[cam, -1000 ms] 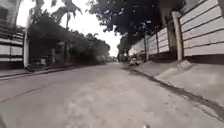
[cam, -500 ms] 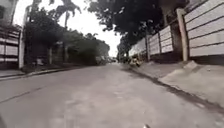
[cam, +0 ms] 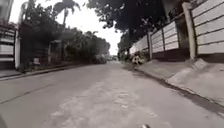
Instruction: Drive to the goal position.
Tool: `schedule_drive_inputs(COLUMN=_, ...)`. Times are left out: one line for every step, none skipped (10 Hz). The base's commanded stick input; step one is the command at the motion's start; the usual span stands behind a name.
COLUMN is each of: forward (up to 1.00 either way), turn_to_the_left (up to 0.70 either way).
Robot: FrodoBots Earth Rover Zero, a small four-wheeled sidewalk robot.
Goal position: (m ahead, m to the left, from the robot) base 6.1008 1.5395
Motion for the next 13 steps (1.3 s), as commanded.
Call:
schedule_drive_inputs(forward=0.85, turn_to_the_left=-0.02)
schedule_drive_inputs(forward=0.85, turn_to_the_left=-0.02)
schedule_drive_inputs(forward=0.85, turn_to_the_left=-0.02)
schedule_drive_inputs(forward=0.85, turn_to_the_left=-0.02)
schedule_drive_inputs(forward=0.85, turn_to_the_left=-0.02)
schedule_drive_inputs(forward=0.85, turn_to_the_left=-0.02)
schedule_drive_inputs(forward=0.85, turn_to_the_left=-0.02)
schedule_drive_inputs(forward=0.85, turn_to_the_left=-0.02)
schedule_drive_inputs(forward=0.85, turn_to_the_left=-0.02)
schedule_drive_inputs(forward=0.85, turn_to_the_left=-0.02)
schedule_drive_inputs(forward=0.85, turn_to_the_left=-0.02)
schedule_drive_inputs(forward=0.85, turn_to_the_left=-0.02)
schedule_drive_inputs(forward=0.85, turn_to_the_left=-0.03)
